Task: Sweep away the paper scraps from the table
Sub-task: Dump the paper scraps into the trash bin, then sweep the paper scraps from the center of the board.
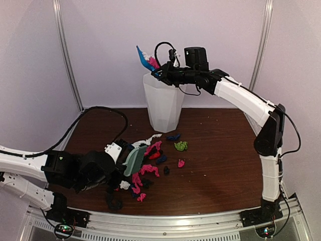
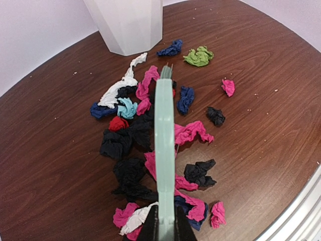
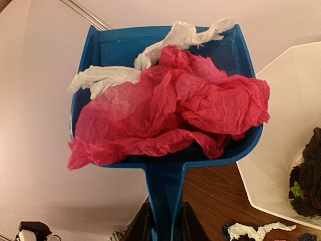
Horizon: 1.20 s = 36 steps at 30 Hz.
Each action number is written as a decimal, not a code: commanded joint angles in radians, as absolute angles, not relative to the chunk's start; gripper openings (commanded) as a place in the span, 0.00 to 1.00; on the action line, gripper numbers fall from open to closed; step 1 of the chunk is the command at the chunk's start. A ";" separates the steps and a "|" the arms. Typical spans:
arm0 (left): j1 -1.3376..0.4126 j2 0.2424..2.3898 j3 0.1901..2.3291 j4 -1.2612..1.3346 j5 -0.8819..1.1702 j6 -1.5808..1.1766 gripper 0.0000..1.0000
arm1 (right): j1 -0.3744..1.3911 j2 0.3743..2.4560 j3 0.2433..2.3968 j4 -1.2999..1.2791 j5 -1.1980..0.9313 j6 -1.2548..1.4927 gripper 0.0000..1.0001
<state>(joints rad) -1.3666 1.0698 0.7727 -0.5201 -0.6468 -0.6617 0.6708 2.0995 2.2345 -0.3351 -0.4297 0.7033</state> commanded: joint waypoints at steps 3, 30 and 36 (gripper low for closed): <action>-1.363 1.048 0.776 -0.478 -0.598 -0.693 0.00 | 0.634 2.117 2.203 -0.101 -0.549 0.942 0.00; -1.362 0.986 0.770 -0.522 -0.597 -0.766 0.00 | 0.603 2.158 1.985 0.645 -0.642 1.756 0.00; -1.363 0.977 0.769 -0.522 -0.591 -0.766 0.00 | 0.604 2.159 1.974 0.770 -0.643 1.861 0.00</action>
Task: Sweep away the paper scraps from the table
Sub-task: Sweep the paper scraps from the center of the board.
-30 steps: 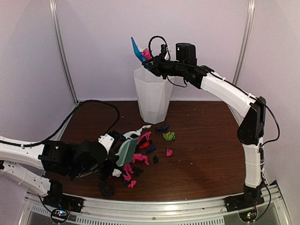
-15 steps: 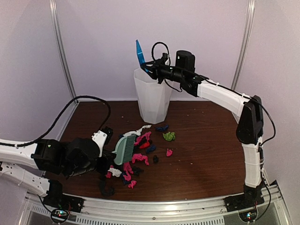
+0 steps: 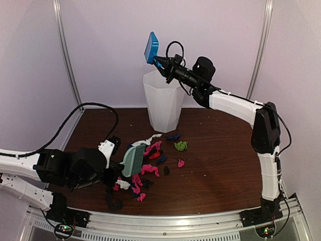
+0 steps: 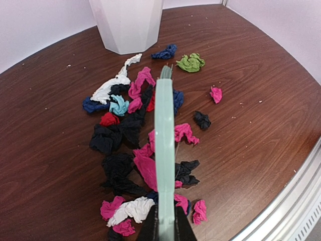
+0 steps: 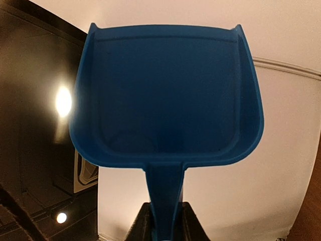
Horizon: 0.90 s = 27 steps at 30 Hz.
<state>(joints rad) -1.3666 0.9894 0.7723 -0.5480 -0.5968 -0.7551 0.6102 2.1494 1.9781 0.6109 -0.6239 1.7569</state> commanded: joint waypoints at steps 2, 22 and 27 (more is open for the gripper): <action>-1.362 0.971 0.769 -0.521 -0.590 -0.767 0.00 | 0.604 2.154 1.977 0.784 -0.644 1.868 0.00; -1.362 0.955 0.753 -0.516 -0.610 -0.737 0.00 | 0.694 1.874 1.915 -0.021 -0.635 0.925 0.00; -1.362 0.965 0.755 -0.513 -0.621 -0.731 0.00 | 0.754 1.743 1.800 -0.161 -0.468 0.750 0.00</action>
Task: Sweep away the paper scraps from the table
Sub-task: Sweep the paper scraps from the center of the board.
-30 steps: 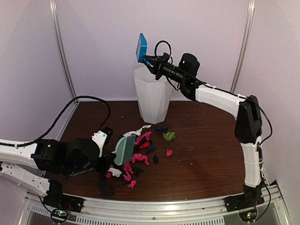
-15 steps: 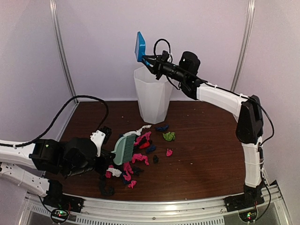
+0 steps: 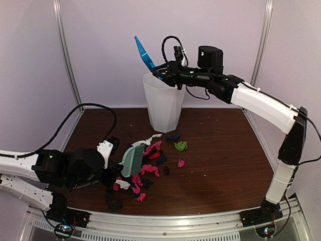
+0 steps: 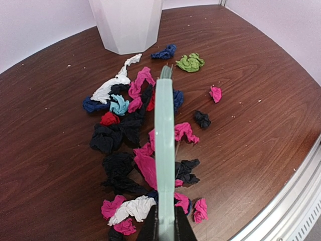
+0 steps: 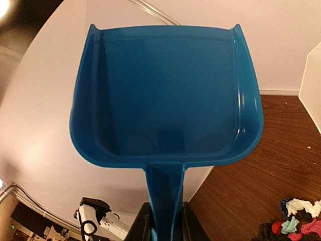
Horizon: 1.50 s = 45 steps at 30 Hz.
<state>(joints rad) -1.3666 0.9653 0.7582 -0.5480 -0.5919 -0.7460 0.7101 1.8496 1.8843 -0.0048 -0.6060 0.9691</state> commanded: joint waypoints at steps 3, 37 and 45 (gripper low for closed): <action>-1.361 0.978 0.753 -0.509 -0.628 -0.732 0.00 | 0.790 1.633 1.656 -0.169 -0.336 0.687 0.00; -1.270 1.255 0.796 -0.401 -0.644 -0.650 0.00 | 1.338 1.042 0.836 -0.682 0.481 0.857 0.00; -1.255 1.363 0.838 -0.326 -0.587 -0.601 0.00 | 1.396 1.039 0.761 -0.735 0.465 0.939 0.00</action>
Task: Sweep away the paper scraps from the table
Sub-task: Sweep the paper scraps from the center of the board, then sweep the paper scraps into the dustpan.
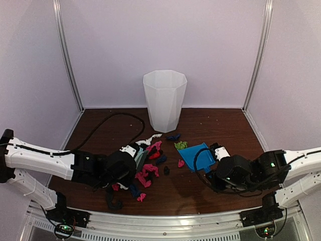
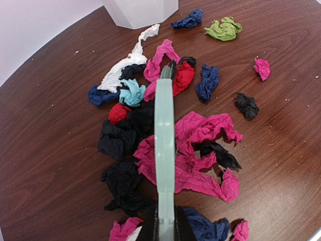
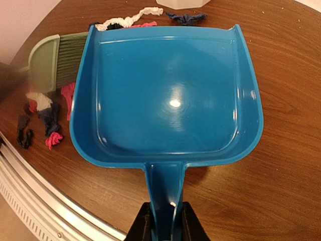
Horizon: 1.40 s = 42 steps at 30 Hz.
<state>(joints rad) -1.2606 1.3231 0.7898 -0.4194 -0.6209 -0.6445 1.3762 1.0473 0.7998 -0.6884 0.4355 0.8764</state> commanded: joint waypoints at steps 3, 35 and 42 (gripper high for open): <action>-1.254 1.400 0.851 -0.276 -0.526 -0.570 0.00 | 1.406 1.021 0.732 -0.723 0.447 0.949 0.00; -1.254 1.288 0.846 -0.420 -0.605 -0.640 0.00 | 1.578 1.145 0.647 -0.671 0.233 0.909 0.00; -1.253 1.332 0.854 -0.392 -0.594 -0.620 0.00 | 1.599 1.245 0.681 -0.654 0.227 0.851 0.00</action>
